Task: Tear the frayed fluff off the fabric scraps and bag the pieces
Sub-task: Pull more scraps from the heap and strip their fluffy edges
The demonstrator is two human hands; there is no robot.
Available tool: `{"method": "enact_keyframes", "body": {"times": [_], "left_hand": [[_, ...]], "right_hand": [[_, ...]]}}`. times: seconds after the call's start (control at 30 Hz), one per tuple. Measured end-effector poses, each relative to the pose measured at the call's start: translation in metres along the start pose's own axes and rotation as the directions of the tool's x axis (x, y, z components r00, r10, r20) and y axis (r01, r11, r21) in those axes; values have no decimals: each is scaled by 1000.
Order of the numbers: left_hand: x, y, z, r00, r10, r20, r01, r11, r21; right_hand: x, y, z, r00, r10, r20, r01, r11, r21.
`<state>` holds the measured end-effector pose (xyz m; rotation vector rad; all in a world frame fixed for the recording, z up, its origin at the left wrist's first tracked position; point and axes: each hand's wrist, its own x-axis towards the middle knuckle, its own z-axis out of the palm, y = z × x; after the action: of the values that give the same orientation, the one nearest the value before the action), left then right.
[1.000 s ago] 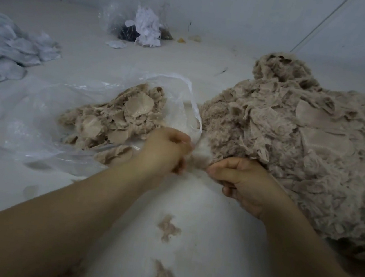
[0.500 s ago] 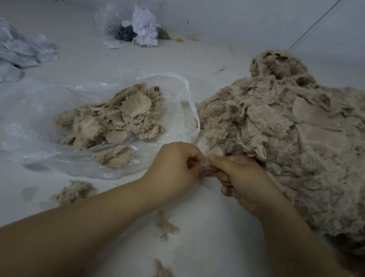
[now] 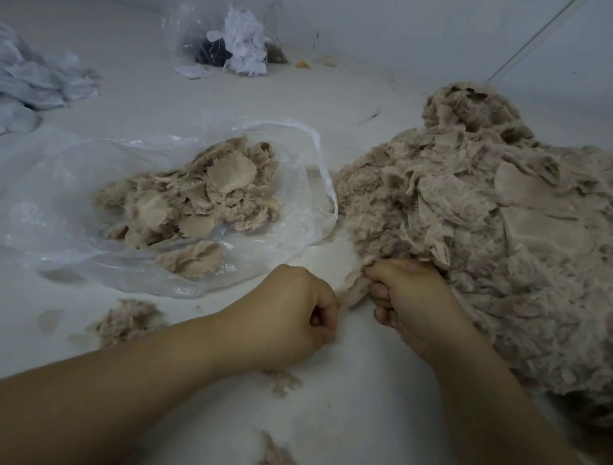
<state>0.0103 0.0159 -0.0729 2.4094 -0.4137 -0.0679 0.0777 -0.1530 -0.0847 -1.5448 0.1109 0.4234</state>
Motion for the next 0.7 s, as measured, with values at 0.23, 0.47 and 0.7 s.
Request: {"method": "enact_keyframes", "body": {"times": [0.23, 0.47, 0.7], "left_hand": [[4, 1, -12, 975, -206, 89, 222, 940, -257], [33, 2, -5, 976, -208, -72, 164, 906, -390], [39, -1, -4, 946, -316, -74, 202, 752, -627]], "right_hand": [[1, 3, -3, 998, -40, 48, 42, 998, -40], [-1, 3, -8, 981, -65, 184, 91, 987, -134], [-3, 2, -11, 972, -39, 233, 75, 986, -150]]}}
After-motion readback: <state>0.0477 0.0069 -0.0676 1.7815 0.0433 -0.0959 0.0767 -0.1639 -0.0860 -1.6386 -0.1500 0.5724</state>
